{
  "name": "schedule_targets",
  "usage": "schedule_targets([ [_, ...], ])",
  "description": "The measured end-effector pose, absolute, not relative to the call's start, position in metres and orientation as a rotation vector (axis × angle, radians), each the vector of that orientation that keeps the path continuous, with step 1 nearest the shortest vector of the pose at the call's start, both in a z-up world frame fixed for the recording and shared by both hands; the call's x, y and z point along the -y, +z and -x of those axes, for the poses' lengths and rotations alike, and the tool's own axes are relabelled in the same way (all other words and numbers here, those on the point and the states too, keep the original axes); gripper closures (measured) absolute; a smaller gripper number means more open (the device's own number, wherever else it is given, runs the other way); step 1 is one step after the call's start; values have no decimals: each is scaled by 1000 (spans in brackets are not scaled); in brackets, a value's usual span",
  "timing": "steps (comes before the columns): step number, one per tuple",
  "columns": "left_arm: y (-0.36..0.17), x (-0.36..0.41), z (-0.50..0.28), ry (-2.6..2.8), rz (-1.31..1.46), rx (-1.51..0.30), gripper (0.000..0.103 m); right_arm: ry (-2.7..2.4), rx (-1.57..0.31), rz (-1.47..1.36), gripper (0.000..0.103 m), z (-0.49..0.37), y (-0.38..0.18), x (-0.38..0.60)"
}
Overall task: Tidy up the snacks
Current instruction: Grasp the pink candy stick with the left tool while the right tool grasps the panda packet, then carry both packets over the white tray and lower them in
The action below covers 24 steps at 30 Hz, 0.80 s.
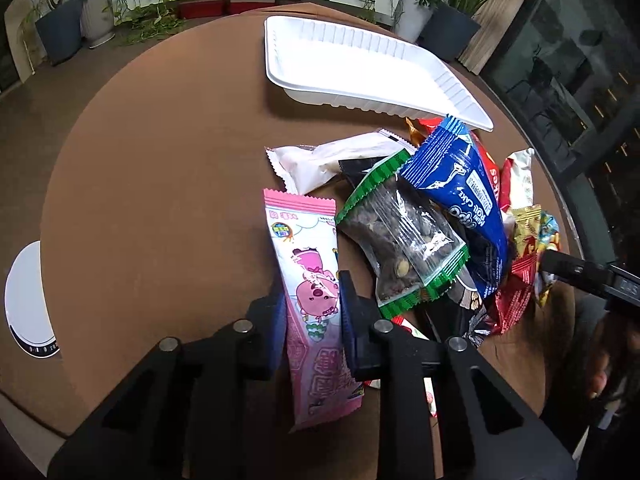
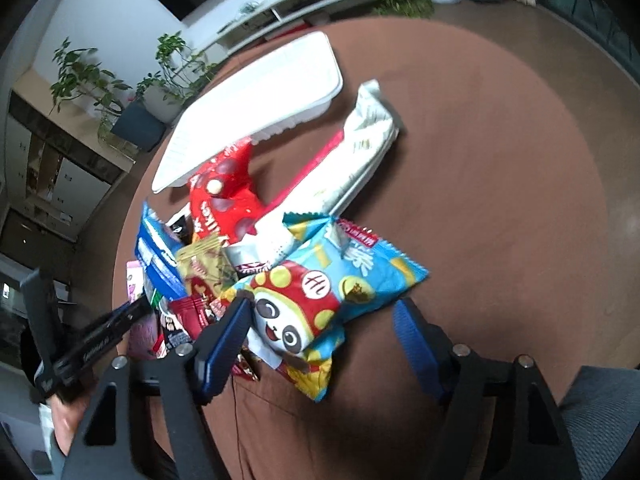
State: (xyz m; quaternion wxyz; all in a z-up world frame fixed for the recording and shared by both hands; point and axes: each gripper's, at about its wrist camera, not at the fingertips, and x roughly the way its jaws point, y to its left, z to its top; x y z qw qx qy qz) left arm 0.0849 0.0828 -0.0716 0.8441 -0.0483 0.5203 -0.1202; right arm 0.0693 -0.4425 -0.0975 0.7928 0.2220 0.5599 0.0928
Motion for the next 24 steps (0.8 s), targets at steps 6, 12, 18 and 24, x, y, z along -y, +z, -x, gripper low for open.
schedule_targets([
  [6, -74, -89, -77, -273, 119, -1103, 82, 196, -1220, -519, 23, -78, -97, 439],
  [12, -74, -89, -70, -288, 123, -1102, 82, 210, -1237, -563, 30, -86, -98, 445],
  [18, -73, -90, -68, -294, 133, -1101, 82, 246, -1236, -523, 55, -85, -101, 444],
  [24, -74, -93, -66, -298, 155, -1103, 82, 264, -1209, -557, 65, -76, -102, 454],
])
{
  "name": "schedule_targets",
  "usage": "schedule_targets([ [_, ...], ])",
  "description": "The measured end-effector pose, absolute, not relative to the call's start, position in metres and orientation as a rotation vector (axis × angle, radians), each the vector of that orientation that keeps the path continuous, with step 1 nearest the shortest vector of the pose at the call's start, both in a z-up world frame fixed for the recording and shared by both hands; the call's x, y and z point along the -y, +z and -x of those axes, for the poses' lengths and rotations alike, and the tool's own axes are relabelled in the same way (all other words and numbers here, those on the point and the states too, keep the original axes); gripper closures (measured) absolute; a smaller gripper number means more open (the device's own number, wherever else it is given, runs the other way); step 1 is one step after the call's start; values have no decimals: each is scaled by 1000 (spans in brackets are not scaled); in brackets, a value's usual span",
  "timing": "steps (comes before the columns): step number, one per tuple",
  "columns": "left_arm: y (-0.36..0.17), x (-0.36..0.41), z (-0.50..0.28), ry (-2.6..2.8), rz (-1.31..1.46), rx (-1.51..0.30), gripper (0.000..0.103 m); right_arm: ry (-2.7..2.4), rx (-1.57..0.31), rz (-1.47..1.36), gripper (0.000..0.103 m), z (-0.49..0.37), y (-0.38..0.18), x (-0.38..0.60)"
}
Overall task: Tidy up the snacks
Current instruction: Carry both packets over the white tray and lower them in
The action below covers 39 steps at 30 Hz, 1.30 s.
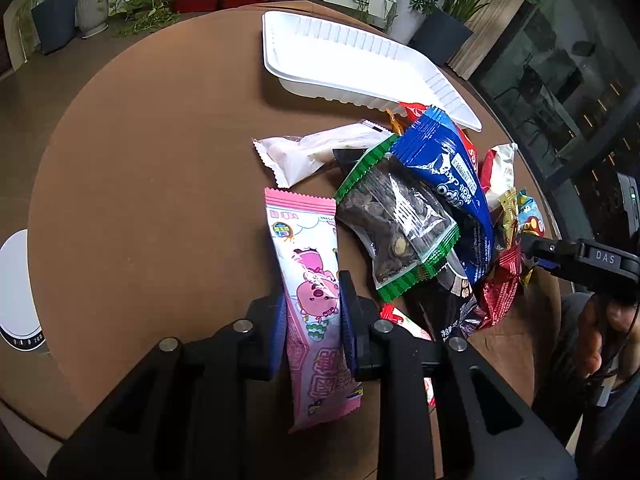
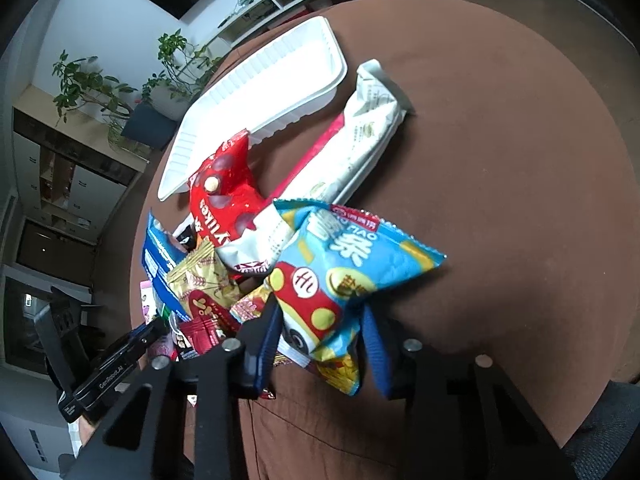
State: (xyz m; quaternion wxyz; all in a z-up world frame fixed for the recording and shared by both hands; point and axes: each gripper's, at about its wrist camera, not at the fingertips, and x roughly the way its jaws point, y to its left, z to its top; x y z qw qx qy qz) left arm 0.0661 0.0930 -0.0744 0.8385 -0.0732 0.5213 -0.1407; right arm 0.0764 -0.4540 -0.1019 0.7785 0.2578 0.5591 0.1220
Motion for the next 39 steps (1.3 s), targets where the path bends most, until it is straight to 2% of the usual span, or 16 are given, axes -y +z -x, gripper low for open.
schedule_targets([
  [2, -74, -93, -67, -300, 159, -1102, 82, 267, -1199, -554, 72, -73, -100, 457],
  [11, -71, -100, -62, -311, 186, -1092, 82, 290, -1173, -512, 83, -60, -86, 455],
  [30, -49, -129, -57, -350, 310, -1043, 82, 274, -1049, -503, 84, -53, -53, 499],
  [39, 4, -157, -98, -354, 347, -932, 82, 216, -942, -435, 84, -106, -21, 532],
])
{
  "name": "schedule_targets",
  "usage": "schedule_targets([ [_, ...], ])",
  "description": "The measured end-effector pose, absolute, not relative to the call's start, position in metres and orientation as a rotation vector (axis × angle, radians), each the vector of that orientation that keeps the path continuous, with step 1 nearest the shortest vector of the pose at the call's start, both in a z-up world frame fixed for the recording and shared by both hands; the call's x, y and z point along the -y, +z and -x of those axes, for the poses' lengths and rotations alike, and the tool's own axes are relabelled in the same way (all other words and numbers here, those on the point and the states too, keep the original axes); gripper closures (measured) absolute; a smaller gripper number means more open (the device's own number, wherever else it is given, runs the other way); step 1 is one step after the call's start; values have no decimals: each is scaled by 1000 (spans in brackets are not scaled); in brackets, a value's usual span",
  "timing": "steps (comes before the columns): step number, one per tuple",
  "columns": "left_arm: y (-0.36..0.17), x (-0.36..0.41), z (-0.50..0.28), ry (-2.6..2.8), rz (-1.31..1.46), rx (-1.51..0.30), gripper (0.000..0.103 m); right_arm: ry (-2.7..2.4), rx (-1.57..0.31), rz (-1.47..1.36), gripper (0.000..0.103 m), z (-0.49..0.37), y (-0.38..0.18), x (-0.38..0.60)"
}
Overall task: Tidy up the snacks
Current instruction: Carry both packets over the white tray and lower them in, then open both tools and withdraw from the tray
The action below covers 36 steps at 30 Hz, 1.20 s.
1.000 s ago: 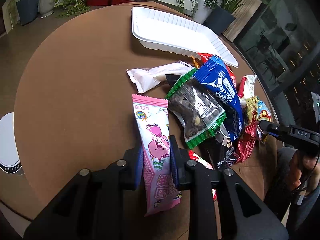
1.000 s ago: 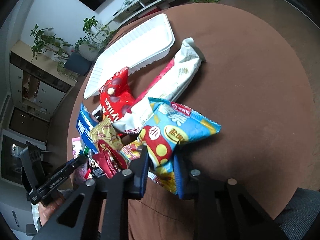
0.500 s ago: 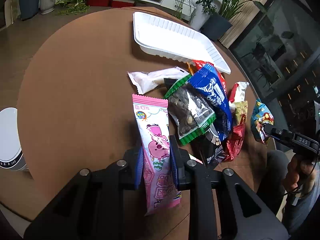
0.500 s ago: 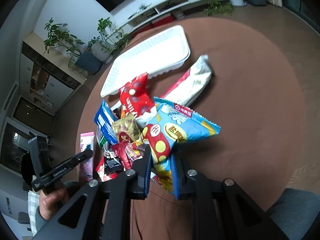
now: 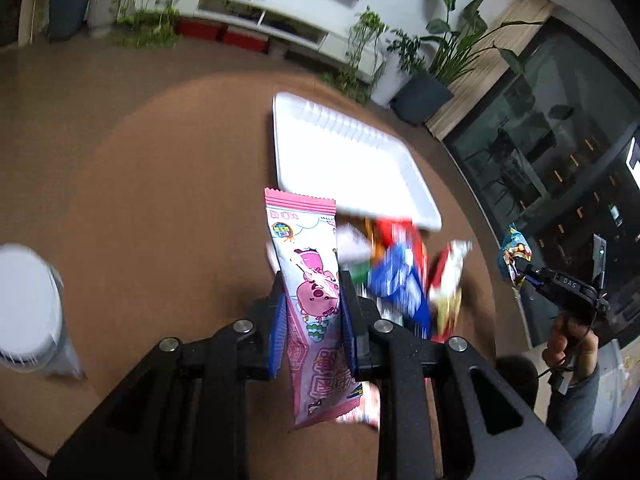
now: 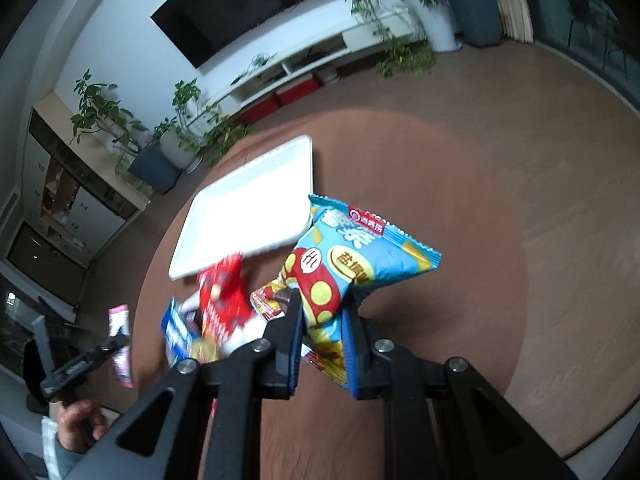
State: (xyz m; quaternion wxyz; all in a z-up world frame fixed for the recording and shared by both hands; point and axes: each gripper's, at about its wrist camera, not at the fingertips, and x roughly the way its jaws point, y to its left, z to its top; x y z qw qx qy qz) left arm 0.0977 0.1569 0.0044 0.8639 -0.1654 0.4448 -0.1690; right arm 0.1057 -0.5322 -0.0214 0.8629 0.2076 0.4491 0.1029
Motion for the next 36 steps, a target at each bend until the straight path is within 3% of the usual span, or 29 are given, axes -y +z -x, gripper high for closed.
schedule_targets([
  [6, 52, -141, -183, -368, 235, -866, 82, 317, -888, -324, 84, -172, 5, 496],
  [11, 60, -111, -246, -387, 162, -893, 82, 403, -899, -209, 84, -224, 7, 448],
  [25, -55, -49, -318, -383, 97, -1089, 82, 450, -1094, -48, 84, -293, -67, 405],
  [36, -90, -7, -342, -351, 26, -1130, 82, 452, -1120, -25, 84, -292, -83, 407],
])
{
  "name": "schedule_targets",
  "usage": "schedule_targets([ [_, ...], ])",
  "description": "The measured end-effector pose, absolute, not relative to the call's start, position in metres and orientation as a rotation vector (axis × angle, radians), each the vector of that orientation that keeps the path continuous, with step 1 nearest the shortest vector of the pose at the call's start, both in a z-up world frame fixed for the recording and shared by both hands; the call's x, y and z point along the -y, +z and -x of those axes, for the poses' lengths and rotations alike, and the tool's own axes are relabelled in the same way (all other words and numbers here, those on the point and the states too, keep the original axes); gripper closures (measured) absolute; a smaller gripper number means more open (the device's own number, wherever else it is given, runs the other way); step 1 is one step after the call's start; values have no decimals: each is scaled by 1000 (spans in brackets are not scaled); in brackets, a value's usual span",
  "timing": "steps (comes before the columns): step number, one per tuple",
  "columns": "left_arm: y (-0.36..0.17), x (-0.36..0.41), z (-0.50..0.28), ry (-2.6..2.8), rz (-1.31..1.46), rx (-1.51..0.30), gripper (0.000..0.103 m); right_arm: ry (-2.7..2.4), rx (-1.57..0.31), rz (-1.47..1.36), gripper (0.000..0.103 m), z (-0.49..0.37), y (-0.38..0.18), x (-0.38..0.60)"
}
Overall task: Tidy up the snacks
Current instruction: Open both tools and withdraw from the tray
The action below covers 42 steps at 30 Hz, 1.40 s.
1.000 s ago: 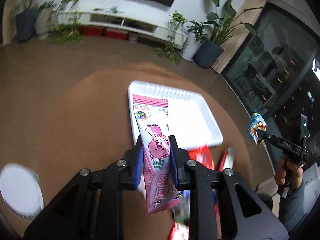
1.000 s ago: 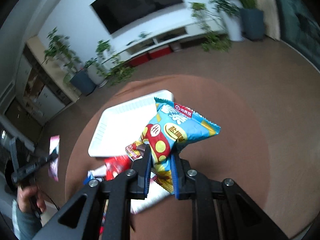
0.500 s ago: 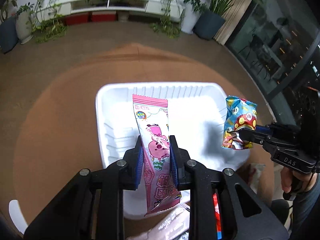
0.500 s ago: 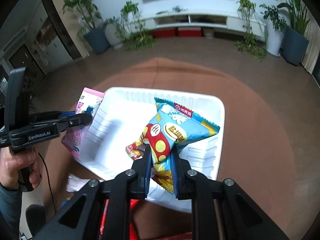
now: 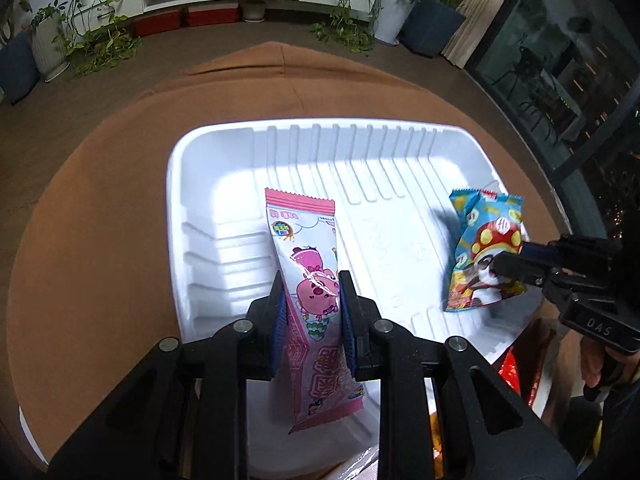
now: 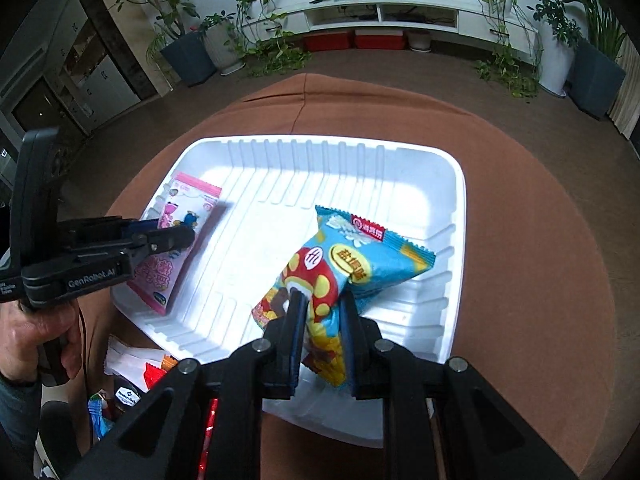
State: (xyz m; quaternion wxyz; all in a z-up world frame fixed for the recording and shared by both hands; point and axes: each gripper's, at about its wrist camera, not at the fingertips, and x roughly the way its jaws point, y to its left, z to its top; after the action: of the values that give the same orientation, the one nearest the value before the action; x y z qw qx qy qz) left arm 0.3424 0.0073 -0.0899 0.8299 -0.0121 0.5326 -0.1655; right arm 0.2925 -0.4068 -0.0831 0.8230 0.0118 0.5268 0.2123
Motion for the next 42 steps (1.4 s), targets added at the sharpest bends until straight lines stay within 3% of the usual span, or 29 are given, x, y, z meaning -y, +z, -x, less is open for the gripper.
schedule_targets([
  [6, -99, 2, -341, -348, 25, -1132, 80, 448, -1126, -23, 79, -291, -85, 407],
  [9, -91, -5, -337, -351, 21, -1117, 79, 434, -1112, -12, 62, -287, -81, 408],
  [10, -89, -5, -336, -351, 22, -1111, 78, 434, -1100, -13, 50, -285, -78, 409],
  [12, -83, -8, -333, -342, 21, -1096, 72, 445, -1068, -24, 38, -279, -69, 412],
  [13, -78, -10, -331, -337, 21, -1084, 67, 445, -1048, -32, 32, -276, -63, 414],
  [15, -70, -14, -327, -326, 26, -1059, 21, 432, -1004, -59, 22, -269, -49, 421],
  [17, -55, -19, -318, -305, 40, -1013, 7, 422, -951, -113, 11, -262, -34, 431],
  [19, -41, -24, -306, -320, 65, -979, 6, 422, -896, -208, 0, -251, -15, 446],
  [21, -27, -29, -291, -330, 89, -946, 0, 457, -838, -320, 0, -237, 2, 461],
  [29, 7, -51, -198, -284, 84, -826, 0, 545, -735, -546, 0, -170, 21, 491],
  [33, 5, -57, -147, -222, 89, -844, 0, 460, -834, -555, 0, -143, 1, 494],
  [42, -33, -75, -38, -239, 202, -902, 0, 395, -968, -495, 14, -72, -43, 474],
])
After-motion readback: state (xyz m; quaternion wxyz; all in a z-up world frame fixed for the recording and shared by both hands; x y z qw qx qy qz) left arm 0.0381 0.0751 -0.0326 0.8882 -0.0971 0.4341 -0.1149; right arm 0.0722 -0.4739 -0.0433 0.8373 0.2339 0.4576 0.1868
